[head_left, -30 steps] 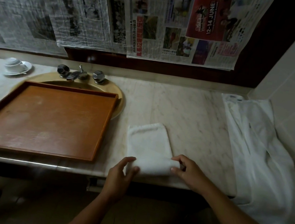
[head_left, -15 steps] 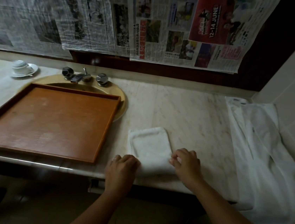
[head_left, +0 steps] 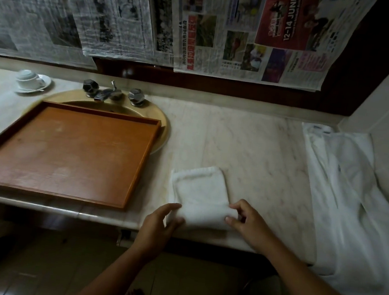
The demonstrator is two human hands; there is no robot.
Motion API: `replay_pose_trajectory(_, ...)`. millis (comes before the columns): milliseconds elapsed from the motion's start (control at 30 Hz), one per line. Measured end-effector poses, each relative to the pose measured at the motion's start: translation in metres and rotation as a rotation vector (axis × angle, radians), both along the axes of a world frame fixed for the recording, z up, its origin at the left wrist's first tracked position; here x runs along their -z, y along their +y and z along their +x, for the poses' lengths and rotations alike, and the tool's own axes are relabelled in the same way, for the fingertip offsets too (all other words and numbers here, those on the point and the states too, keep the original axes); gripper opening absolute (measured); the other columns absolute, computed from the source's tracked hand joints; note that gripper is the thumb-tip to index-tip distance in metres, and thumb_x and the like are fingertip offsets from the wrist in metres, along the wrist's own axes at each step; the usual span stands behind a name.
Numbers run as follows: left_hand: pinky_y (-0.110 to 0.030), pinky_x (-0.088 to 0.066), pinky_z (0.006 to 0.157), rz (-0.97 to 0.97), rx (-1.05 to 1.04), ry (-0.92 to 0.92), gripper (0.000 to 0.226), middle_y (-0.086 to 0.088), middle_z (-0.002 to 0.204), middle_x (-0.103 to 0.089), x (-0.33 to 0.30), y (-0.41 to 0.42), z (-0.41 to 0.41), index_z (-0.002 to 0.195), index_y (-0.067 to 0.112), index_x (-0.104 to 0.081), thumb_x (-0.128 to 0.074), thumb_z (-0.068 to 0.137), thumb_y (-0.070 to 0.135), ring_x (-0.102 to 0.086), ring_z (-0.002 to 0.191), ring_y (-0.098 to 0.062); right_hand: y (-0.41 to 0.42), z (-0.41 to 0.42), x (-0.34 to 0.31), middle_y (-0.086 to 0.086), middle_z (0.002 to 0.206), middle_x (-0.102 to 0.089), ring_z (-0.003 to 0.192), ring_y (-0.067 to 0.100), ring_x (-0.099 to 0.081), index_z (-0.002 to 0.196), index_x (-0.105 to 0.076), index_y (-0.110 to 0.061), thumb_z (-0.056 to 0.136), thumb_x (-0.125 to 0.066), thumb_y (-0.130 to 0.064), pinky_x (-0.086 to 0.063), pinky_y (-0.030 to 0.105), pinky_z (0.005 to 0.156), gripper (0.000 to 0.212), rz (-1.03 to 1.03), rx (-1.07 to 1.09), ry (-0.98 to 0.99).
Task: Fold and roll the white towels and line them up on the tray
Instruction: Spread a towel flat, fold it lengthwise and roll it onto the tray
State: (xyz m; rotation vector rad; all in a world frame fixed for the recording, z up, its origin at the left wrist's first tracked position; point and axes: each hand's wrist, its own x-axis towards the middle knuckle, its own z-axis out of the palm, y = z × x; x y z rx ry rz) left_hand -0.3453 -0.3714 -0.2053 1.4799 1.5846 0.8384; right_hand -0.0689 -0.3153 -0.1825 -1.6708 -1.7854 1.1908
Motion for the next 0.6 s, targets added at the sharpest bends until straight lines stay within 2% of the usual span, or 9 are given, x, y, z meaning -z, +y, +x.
replay_pose_trajectory(100, -0.034, -0.052, 0.090, -0.054, -0.037, 0.014, 0.038, 0.006, 0.122, -0.064, -0.002, 0.015, 0.001, 0.129, 0.030, -0.062, -0.060, 0.095, 0.047, -0.060, 0.111, -0.013, 0.016, -0.006, -0.011, 0.002, 0.101, -0.065, 0.095, 0.020, -0.063, 0.102, -0.058, -0.021, 0.093, -0.066, -0.028, -0.050, 0.033, 0.077, 0.014, -0.115, 0.006, 0.012)
replay_pose_trajectory(233, -0.033, -0.051, 0.072, -0.150, -0.048, -0.018, 0.035, -0.001, 0.105, -0.068, -0.015, 0.038, -0.002, 0.120, 0.020, -0.067, -0.060, 0.096, 0.043, -0.065, 0.092, -0.018, 0.040, -0.017, -0.019, 0.000, 0.102, -0.061, 0.093, 0.018, -0.059, 0.103, -0.058, -0.018, 0.091, -0.066, -0.034, -0.044, 0.029, 0.073, 0.021, -0.181, 0.027, -0.149)
replay_pose_trajectory(300, -0.030, -0.050, 0.070, -0.140, -0.088, 0.026, 0.034, 0.005, 0.104, -0.064, -0.022, 0.042, -0.002, 0.118, 0.024, -0.062, -0.064, 0.093, 0.046, -0.062, 0.091, -0.011, 0.048, -0.020, -0.019, -0.002, 0.097, -0.057, 0.091, 0.018, -0.057, 0.099, -0.057, -0.020, 0.088, -0.068, -0.036, -0.040, 0.028, 0.072, 0.023, -0.161, 0.056, -0.213)
replay_pose_trajectory(367, -0.027, -0.050, 0.069, -0.001, -0.152, 0.206, 0.025, 0.016, 0.101, -0.059, -0.026, 0.040, 0.001, 0.108, 0.033, -0.061, -0.066, 0.090, 0.050, -0.058, 0.088, -0.002, 0.049, -0.021, -0.018, -0.006, 0.090, -0.056, 0.086, 0.018, -0.056, 0.090, -0.054, -0.025, 0.084, -0.072, -0.035, -0.042, 0.029, 0.070, 0.021, -0.031, 0.083, -0.240)
replay_pose_trajectory(433, -0.026, -0.047, 0.060, 0.232, -0.136, 0.403, 0.014, 0.014, 0.089, -0.058, -0.025, 0.035, 0.005, 0.091, 0.031, -0.066, -0.064, 0.093, 0.044, -0.055, 0.074, -0.003, 0.040, -0.022, -0.013, -0.011, 0.087, -0.056, 0.085, 0.019, -0.054, 0.080, -0.053, -0.029, 0.085, -0.070, -0.033, -0.041, 0.031, 0.070, 0.018, 0.248, 0.034, -0.334)
replay_pose_trajectory(467, -0.028, -0.046, 0.057, 0.339, -0.103, 0.480, 0.017, 0.012, 0.084, -0.059, -0.022, 0.031, 0.007, 0.085, 0.028, -0.068, -0.061, 0.094, 0.040, -0.055, 0.067, -0.006, 0.032, -0.023, -0.009, -0.013, 0.087, -0.057, 0.084, 0.020, -0.052, 0.077, -0.053, -0.030, 0.088, -0.064, -0.033, -0.037, 0.031, 0.068, 0.016, 0.393, -0.002, -0.394)
replay_pose_trajectory(533, -0.034, -0.050, 0.056, 0.476, -0.021, 0.598, 0.024, 0.008, 0.086, -0.065, -0.018, 0.022, 0.007, 0.088, 0.025, -0.071, -0.053, 0.095, 0.039, -0.059, 0.064, -0.012, 0.013, -0.021, 0.002, -0.013, 0.097, -0.064, 0.086, 0.021, -0.053, 0.085, -0.063, -0.028, 0.091, -0.050, -0.035, -0.035, 0.029, 0.070, 0.016, 0.557, -0.040, -0.415)
replay_pose_trajectory(600, -0.037, -0.055, 0.061, 0.485, 0.072, 0.630, 0.028, 0.007, 0.102, -0.068, -0.018, 0.013, 0.002, 0.105, 0.025, -0.068, -0.047, 0.097, 0.044, -0.063, 0.066, -0.012, 0.001, -0.014, 0.016, -0.012, 0.120, -0.066, 0.097, 0.019, -0.054, 0.108, -0.069, -0.027, 0.091, -0.047, -0.040, -0.040, 0.031, 0.079, 0.030, 0.561, -0.046, -0.351)
